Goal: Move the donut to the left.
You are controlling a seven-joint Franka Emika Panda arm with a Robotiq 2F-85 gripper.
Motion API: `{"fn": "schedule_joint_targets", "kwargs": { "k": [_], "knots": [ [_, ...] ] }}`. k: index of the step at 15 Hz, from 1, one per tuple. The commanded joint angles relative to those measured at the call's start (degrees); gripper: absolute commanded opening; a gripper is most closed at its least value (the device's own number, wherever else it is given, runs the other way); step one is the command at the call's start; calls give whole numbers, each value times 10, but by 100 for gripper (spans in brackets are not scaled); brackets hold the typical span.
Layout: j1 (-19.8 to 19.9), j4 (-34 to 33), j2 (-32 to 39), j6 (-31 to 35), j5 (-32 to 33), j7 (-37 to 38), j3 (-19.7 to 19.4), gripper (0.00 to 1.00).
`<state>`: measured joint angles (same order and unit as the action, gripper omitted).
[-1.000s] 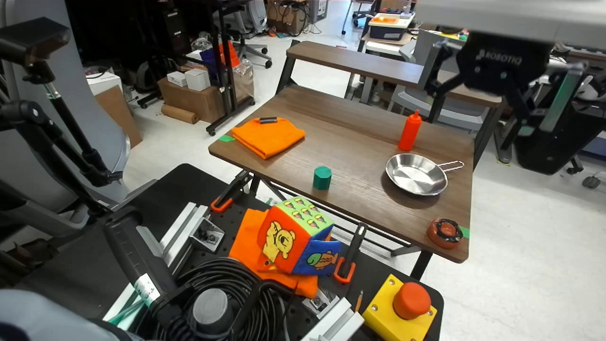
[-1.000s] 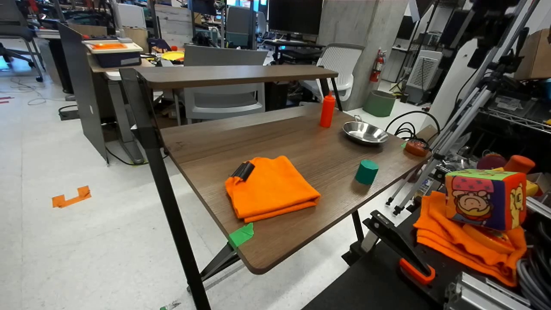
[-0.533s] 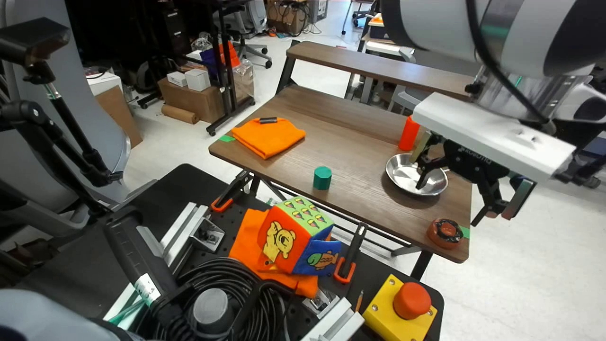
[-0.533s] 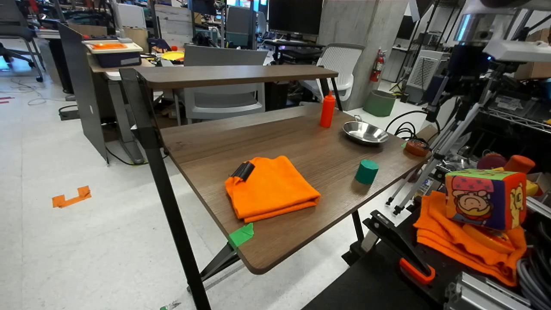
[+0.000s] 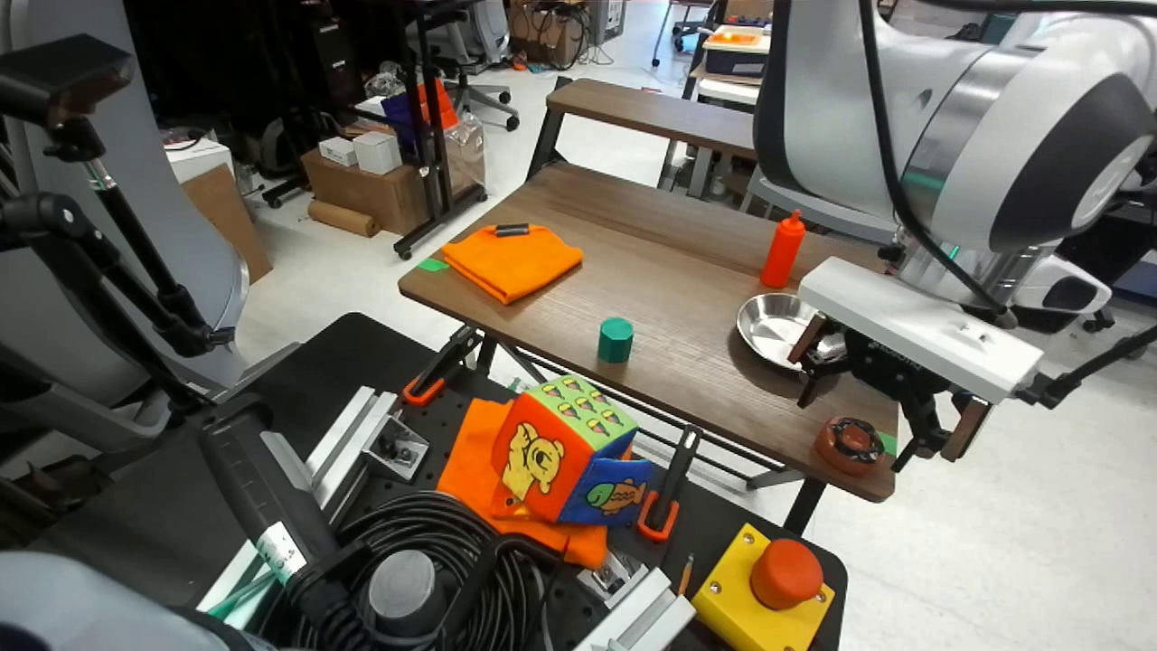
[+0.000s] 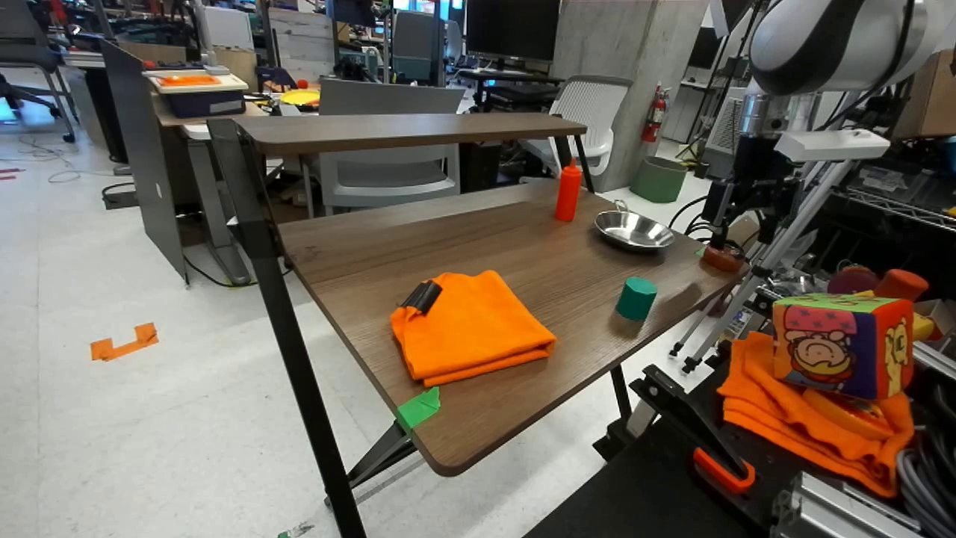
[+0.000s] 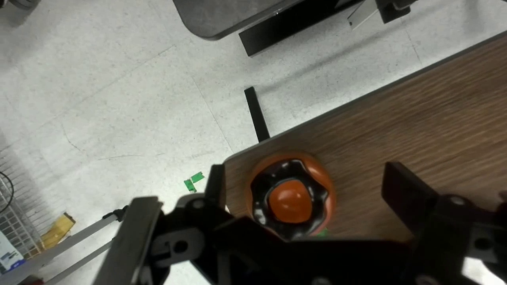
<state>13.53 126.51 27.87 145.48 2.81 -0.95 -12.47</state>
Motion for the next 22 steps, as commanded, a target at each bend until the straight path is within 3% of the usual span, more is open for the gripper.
{"fn": "schedule_joint_targets", "kwargs": {
  "k": [1, 6, 7, 8, 12, 22],
  "knots": [
    [11, -62, 57, -17, -2, -15, 5, 100],
    [9, -118, 110, -28, 3, -10, 4, 100],
    [7, -128, 119, -37, 6, -8, 2, 75],
    [7, -137, 125, -46, 6, -9, 2, 74],
    [10, -162, 128, -85, 5, -11, 4, 44],
    [-6, -164, 25, -119, -2, -7, 14, 40]
  ]
}}
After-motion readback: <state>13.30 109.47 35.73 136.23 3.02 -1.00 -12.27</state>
